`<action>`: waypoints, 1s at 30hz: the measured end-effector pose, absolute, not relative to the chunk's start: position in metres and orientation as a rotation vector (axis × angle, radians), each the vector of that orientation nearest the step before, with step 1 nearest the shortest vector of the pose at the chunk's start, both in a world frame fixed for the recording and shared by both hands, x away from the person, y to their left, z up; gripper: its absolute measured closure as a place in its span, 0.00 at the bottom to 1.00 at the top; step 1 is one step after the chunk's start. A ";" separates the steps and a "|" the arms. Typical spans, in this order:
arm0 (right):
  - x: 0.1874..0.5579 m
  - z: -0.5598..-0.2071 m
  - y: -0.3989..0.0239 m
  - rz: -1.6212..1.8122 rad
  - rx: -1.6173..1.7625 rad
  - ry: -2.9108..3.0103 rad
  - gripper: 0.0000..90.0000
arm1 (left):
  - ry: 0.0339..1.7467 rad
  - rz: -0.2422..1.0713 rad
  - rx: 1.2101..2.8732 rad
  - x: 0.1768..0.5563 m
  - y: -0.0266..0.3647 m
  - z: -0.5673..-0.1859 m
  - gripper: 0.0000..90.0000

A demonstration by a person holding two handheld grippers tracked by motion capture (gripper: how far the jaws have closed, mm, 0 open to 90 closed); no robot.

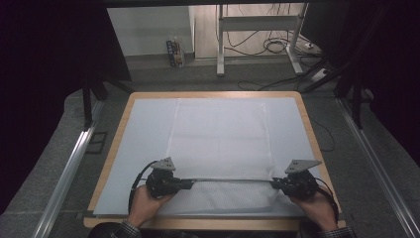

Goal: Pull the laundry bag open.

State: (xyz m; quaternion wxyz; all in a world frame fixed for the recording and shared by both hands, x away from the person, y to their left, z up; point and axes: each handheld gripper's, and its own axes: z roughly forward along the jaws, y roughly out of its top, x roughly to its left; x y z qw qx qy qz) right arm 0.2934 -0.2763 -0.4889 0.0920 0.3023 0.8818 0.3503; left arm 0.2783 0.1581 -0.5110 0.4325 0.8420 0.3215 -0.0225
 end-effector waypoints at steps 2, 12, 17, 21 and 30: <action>0.294 -0.489 -0.276 1.031 0.895 2.620 0.91 | 0.805 -0.061 2.095 0.278 0.160 -0.512 0.97; 0.293 -0.490 -0.276 1.032 0.893 2.628 0.91 | 0.826 -0.056 2.096 0.275 0.166 -0.513 0.97; 0.293 -0.490 -0.277 1.013 0.899 2.625 0.91 | 0.846 -0.047 2.094 0.273 0.172 -0.514 0.97; 0.293 -0.490 -0.278 1.018 0.905 2.621 0.92 | 0.863 -0.039 2.085 0.272 0.178 -0.514 0.97; 0.294 -0.490 -0.280 1.014 0.910 2.612 0.91 | 0.907 -0.017 2.063 0.268 0.192 -0.514 0.97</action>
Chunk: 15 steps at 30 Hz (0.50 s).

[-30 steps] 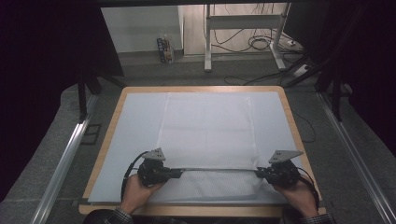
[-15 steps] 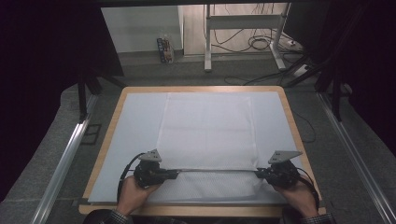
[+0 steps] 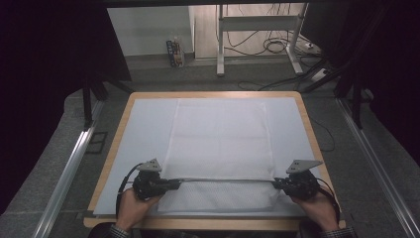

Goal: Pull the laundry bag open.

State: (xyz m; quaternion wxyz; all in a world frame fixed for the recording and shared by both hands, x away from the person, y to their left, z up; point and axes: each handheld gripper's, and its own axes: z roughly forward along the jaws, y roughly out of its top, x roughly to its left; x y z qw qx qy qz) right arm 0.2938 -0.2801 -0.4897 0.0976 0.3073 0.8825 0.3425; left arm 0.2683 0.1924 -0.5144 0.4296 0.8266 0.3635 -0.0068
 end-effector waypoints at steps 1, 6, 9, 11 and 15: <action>0.294 -0.490 -0.280 1.016 0.910 2.613 0.91 | 0.913 -0.014 2.061 0.268 0.194 -0.515 0.97; 0.294 -0.490 -0.281 1.019 0.912 2.614 0.91 | 0.938 -0.005 2.048 0.266 0.203 -0.515 0.97; 0.294 -0.490 -0.280 1.010 0.914 2.612 0.91 | 0.950 0.003 2.050 0.266 0.206 -0.516 0.97; 0.294 -0.490 -0.280 1.010 0.915 2.614 0.91 | 0.956 0.007 2.052 0.265 0.208 -0.516 0.97; 0.294 -0.490 -0.280 1.010 0.913 2.612 0.91 | 0.970 0.014 2.044 0.264 0.213 -0.516 0.97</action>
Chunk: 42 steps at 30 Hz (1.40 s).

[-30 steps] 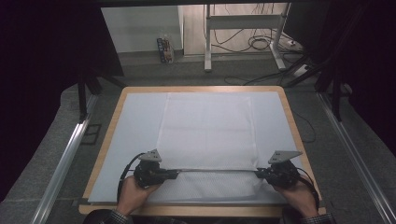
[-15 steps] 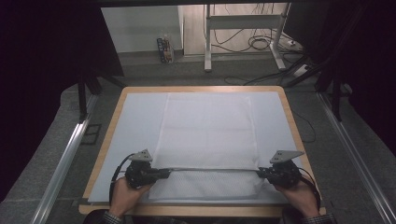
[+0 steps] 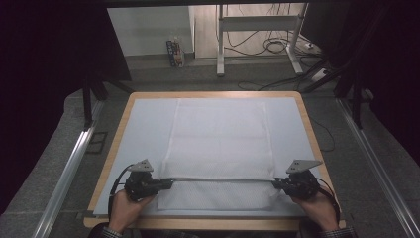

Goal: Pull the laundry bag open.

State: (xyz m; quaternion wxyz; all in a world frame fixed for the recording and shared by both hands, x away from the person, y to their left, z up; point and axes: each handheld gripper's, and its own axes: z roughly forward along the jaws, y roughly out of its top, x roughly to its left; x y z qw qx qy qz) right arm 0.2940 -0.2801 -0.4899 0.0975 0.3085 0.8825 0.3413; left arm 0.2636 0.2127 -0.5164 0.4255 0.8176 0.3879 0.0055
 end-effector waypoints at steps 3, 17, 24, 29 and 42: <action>0.294 -0.490 -0.280 1.006 0.922 2.609 0.91 | 0.983 0.019 2.039 0.263 0.217 -0.517 0.97; 0.295 -0.490 -0.281 1.006 0.922 2.613 0.92 | 0.998 0.021 2.032 0.260 0.224 -0.518 0.97; 0.295 -0.490 -0.281 1.005 0.927 2.611 0.92 | 1.011 0.023 2.028 0.259 0.228 -0.518 0.97; 0.295 -0.490 -0.282 1.002 0.936 2.600 0.92 | 1.031 0.047 2.032 0.258 0.231 -0.518 0.97; 0.295 -0.489 -0.284 0.984 0.952 2.585 0.92 | 1.074 0.084 2.000 0.252 0.248 -0.516 0.97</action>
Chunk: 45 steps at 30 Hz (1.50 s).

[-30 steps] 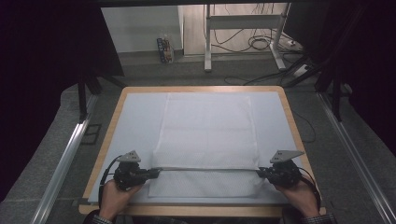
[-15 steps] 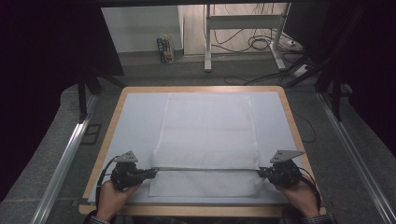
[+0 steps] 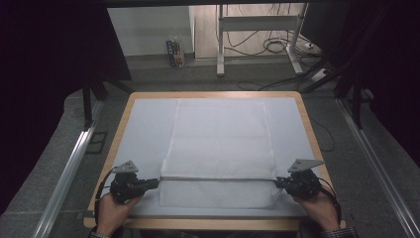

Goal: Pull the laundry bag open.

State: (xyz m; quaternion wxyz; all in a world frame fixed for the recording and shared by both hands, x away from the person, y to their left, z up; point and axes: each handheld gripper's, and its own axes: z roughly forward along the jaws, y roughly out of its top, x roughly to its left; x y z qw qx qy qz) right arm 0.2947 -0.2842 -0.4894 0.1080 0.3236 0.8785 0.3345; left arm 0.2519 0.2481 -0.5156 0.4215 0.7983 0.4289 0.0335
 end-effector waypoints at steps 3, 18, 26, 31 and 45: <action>0.295 -0.489 -0.284 1.002 0.957 2.593 0.92 | 1.076 0.073 1.986 0.250 0.252 -0.516 0.97; 0.299 -0.498 -0.282 0.939 0.980 2.658 0.91 | 1.146 0.039 2.113 0.256 0.240 -0.529 0.97; 0.295 -0.501 -0.282 0.887 0.957 2.671 0.86 | 1.168 -0.011 2.121 0.250 0.237 -0.531 0.97; 0.293 -0.504 -0.279 0.839 0.936 2.687 0.75 | 1.174 0.026 2.141 0.249 0.235 -0.531 0.96; 0.294 -0.505 -0.281 0.914 0.909 2.592 0.20 | 1.123 0.251 2.117 0.248 0.227 -0.530 0.29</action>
